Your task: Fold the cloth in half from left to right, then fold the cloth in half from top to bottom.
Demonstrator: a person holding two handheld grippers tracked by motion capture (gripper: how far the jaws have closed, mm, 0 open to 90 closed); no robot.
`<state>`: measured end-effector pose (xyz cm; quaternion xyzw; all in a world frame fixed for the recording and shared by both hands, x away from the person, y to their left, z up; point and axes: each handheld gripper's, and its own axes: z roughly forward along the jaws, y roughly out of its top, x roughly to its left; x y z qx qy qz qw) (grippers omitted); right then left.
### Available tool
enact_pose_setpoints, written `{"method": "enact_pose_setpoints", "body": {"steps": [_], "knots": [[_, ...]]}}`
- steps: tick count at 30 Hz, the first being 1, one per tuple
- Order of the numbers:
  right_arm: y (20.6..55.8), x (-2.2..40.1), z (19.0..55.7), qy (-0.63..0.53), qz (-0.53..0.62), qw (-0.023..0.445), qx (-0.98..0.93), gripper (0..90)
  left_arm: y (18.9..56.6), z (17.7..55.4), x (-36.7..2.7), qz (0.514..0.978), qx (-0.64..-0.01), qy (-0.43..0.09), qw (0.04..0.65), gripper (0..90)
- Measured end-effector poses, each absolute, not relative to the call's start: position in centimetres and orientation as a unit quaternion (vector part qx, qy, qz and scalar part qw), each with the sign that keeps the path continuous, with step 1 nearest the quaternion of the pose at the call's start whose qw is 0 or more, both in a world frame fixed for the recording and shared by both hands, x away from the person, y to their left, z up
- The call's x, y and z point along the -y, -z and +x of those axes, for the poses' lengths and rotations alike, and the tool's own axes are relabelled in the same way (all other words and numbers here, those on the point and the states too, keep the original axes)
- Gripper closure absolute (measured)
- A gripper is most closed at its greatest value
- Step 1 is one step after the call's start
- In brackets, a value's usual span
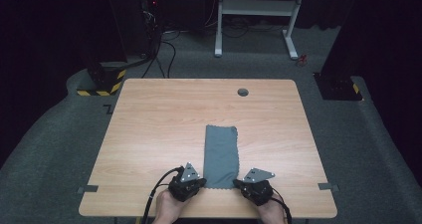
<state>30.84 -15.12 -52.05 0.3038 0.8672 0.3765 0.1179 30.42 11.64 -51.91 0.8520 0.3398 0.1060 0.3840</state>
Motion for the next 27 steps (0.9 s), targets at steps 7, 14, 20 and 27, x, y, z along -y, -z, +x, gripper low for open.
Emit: {"method": "enact_pose_setpoints", "body": {"steps": [7,14,20,27], "knots": [[51.9,14.9,30.3,-0.373,0.297,0.107,-0.873,89.0,51.8,29.7,-11.8,0.853,-0.342,-0.098,0.383,89.0],[51.7,15.3,30.1,-0.373,0.291,0.098,-0.876,78.3,51.5,29.4,-12.3,0.846,-0.351,-0.085,0.391,72.3],[50.6,16.8,32.0,-0.389,0.303,0.12,-0.861,78.3,50.4,31.6,-12.7,0.834,-0.354,-0.114,0.407,59.6],[50.7,15.6,37.5,-0.388,0.309,0.136,-0.857,81.8,50.2,38.0,-11.5,0.832,-0.369,-0.153,0.386,56.4]]}}
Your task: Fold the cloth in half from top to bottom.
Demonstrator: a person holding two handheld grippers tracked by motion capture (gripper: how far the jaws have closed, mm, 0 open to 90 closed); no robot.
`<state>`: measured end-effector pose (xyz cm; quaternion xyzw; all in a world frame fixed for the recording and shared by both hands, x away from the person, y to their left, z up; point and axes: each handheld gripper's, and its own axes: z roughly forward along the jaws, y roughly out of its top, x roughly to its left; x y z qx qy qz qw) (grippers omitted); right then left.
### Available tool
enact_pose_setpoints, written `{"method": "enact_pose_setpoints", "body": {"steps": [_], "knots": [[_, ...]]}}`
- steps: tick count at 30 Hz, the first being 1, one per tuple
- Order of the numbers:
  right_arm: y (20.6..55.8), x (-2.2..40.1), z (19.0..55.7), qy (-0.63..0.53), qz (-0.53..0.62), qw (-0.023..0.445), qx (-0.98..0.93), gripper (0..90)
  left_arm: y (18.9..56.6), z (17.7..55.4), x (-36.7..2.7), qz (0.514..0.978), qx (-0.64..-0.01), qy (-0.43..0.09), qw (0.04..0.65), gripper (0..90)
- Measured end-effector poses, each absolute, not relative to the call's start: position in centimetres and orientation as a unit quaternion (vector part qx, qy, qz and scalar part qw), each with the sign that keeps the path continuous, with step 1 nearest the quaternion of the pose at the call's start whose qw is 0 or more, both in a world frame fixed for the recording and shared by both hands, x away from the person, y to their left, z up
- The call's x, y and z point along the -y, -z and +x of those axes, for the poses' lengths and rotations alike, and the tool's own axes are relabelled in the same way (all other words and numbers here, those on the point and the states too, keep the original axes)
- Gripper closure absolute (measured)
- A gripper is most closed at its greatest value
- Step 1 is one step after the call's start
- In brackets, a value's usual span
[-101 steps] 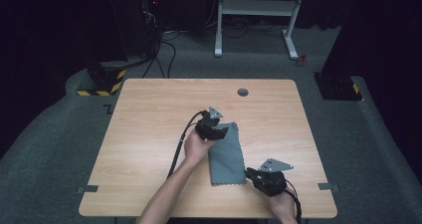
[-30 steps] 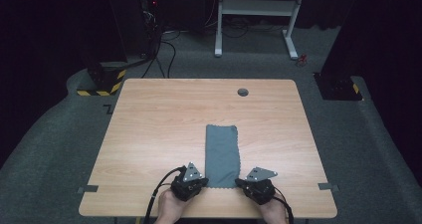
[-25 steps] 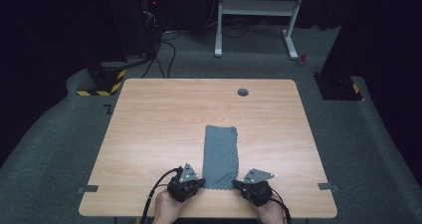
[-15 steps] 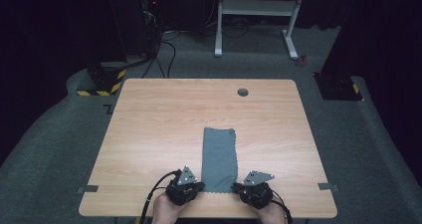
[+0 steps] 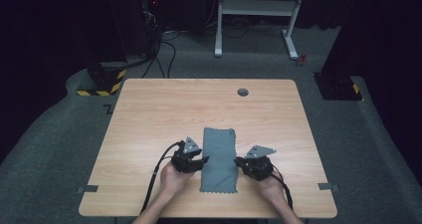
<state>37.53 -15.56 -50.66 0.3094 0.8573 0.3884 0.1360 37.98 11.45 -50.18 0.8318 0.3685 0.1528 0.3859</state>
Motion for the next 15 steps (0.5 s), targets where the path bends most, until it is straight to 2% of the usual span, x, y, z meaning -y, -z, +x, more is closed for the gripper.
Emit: {"method": "enact_pose_setpoints", "body": {"steps": [9,15], "knots": [[51.0,12.4,42.4,-0.384,0.332,0.152,-0.848,82.1,51.1,43.8,-9.1,0.827,-0.382,-0.161,0.38,55.9],[51.6,12.4,44.6,-0.365,0.371,0.157,-0.839,81.1,51.7,45.2,-8.9,0.825,-0.392,-0.166,0.371,54.7]]}}
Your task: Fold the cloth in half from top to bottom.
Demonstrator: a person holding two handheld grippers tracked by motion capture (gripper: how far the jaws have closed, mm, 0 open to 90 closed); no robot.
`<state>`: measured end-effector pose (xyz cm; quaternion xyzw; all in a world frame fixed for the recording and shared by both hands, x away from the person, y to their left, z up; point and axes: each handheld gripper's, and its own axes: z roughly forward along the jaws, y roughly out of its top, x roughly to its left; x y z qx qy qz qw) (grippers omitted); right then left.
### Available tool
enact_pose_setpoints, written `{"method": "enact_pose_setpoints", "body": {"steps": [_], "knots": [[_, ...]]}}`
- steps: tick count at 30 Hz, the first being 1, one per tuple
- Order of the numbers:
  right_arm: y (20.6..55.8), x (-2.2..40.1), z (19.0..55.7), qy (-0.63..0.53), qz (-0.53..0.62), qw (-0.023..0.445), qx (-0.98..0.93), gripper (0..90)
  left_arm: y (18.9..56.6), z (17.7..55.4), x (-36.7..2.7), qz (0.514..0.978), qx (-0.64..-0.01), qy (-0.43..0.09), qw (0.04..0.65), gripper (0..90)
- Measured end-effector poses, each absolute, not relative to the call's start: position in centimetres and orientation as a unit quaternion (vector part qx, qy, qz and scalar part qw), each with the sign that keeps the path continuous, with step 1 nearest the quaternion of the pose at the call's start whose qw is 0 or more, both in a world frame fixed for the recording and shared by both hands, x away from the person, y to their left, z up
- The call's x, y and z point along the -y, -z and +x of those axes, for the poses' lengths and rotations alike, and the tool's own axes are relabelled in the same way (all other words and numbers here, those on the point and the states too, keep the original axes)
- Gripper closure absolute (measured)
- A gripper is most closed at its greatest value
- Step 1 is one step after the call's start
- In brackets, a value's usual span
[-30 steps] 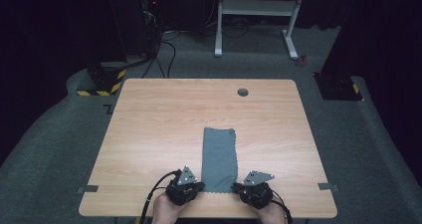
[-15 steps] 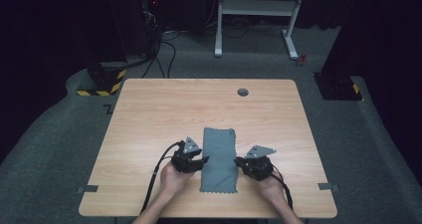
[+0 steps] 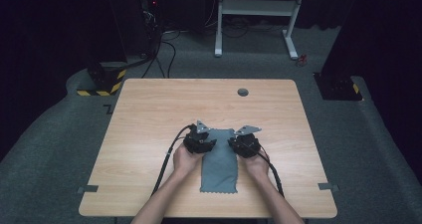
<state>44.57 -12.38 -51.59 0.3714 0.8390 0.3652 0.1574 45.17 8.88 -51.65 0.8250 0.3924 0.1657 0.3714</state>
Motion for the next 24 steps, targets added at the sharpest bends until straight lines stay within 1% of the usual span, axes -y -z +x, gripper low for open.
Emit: {"method": "enact_pose_setpoints", "body": {"steps": [3,8,9,10,11,12,13,18,19,24], "knots": [[51.9,13.1,45.1,-0.354,0.381,0.162,-0.838,81.1,51.5,45.8,-9.3,0.825,-0.399,-0.177,0.359,54.6],[51.7,13.6,45.8,-0.348,0.399,0.169,-0.832,79.1,51.2,46.9,-10.5,0.808,-0.429,-0.185,0.358,52.7],[51.4,13.4,46.1,-0.353,0.407,0.164,-0.827,76.1,51.2,47.1,-10.6,0.806,-0.434,-0.185,0.358,51.8],[51.4,13.4,46.1,-0.353,0.407,0.164,-0.827,76.1,51.1,47.3,-10.8,0.805,-0.439,-0.185,0.355,51.8],[51.0,13.0,46.5,-0.353,0.415,0.169,-0.821,71.6,51.0,47.6,-10.9,0.8,-0.445,-0.194,0.351,50.3],[51.0,13.0,46.5,-0.353,0.415,0.169,-0.821,71.6,51.0,47.6,-10.9,0.8,-0.445,-0.194,0.351,49.8],[50.9,12.9,47.0,-0.365,0.43,0.17,-0.808,69.4,51.1,47.9,-11.0,0.795,-0.454,-0.197,0.351,49.0],[51.2,12.6,47.9,-0.358,0.457,0.162,-0.798,66.3,51.6,48.3,-11.2,0.794,-0.469,-0.185,0.34,47.4],[51.1,12.4,48.2,-0.355,0.461,0.166,-0.797,65.0,51.7,48.4,-11.2,0.797,-0.466,-0.185,0.337,46.9],[51.1,12.4,48.7,-0.358,0.469,0.169,-0.79,65.3,51.8,48.7,-11.1,0.792,-0.471,-0.179,0.344,46.3]]}}
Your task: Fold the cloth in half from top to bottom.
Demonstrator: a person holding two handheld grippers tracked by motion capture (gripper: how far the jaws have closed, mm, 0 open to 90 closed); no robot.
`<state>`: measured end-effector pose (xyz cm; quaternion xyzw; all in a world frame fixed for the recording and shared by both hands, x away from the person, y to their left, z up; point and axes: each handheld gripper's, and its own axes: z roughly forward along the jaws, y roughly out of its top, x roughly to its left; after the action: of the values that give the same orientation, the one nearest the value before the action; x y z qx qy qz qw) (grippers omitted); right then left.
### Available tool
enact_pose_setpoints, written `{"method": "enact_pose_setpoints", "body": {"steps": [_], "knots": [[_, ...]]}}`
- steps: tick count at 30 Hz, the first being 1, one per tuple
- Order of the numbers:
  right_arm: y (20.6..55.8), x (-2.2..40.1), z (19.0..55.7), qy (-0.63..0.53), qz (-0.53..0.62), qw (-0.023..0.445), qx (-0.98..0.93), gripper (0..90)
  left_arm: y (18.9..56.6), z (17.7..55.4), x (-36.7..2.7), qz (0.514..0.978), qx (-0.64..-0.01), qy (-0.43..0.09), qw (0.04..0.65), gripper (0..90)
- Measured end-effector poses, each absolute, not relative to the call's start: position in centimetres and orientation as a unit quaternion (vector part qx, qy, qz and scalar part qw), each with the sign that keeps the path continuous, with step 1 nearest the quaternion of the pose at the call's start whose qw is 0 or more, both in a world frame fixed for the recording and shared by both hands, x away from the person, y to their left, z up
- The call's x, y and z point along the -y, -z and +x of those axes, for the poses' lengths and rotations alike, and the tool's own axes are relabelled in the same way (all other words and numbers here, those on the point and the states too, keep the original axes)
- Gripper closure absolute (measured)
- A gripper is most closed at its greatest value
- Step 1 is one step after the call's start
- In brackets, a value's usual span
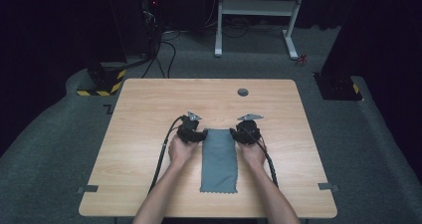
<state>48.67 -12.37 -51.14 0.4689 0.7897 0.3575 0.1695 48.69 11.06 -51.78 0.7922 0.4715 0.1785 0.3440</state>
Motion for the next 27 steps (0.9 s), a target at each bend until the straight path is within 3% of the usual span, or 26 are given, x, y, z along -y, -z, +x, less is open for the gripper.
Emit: {"method": "enact_pose_setpoints", "body": {"steps": [14,20,27], "knots": [[51.8,12.1,49.0,-0.35,0.459,0.164,-0.8,74.6,51.6,48.8,-10.2,0.802,-0.459,-0.18,0.337,56.2],[51.6,11.7,49.4,-0.337,0.448,0.159,-0.813,84.9,51.6,48.7,-10.0,0.807,-0.448,-0.174,0.342,67.0],[51.6,11.7,49.5,-0.338,0.442,0.153,-0.817,87.8,51.6,48.9,-10.0,0.808,-0.446,-0.161,0.349,78.3]]}}
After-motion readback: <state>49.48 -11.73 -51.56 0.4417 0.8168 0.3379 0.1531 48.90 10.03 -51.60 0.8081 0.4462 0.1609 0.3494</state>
